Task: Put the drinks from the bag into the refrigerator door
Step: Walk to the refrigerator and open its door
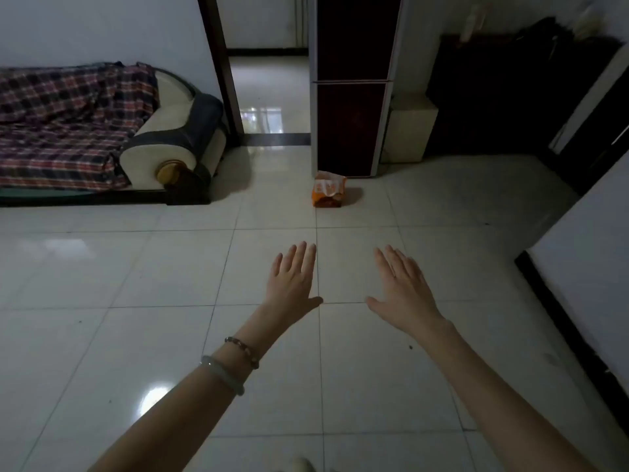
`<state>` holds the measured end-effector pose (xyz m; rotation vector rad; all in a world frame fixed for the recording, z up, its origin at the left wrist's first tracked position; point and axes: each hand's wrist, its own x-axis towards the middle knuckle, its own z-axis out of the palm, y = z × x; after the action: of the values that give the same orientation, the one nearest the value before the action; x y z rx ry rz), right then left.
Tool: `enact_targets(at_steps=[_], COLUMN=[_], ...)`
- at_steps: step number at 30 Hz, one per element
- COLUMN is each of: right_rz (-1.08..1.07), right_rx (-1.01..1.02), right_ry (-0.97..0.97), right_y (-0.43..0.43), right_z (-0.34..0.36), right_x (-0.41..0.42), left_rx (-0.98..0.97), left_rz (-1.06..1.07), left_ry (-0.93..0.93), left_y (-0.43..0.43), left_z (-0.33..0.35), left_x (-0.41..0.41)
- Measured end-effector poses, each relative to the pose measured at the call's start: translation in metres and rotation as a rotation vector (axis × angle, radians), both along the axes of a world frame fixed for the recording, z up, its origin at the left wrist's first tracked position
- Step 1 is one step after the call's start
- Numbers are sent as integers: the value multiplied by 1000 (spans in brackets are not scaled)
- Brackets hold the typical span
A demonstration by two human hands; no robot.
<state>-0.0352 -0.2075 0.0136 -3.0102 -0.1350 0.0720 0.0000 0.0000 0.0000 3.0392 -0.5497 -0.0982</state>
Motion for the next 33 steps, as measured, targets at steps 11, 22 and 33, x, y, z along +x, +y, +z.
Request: enact_targets(at_steps=[11,22,33], right_rz=[53,29,-85], right_rx=[86,87,121], right_ry=[-71,-61,-86], right_y=[-17,-33,-42], right_z=[-8,-18,-9], right_x=[16,150,394], left_rx=[27,-64,-39], left_rz=[12,7,4], left_ry=[-40,-83,-90], left_y=[-30,-45,-64], left_z=[-18,-20,-11], left_x=[11,151,401])
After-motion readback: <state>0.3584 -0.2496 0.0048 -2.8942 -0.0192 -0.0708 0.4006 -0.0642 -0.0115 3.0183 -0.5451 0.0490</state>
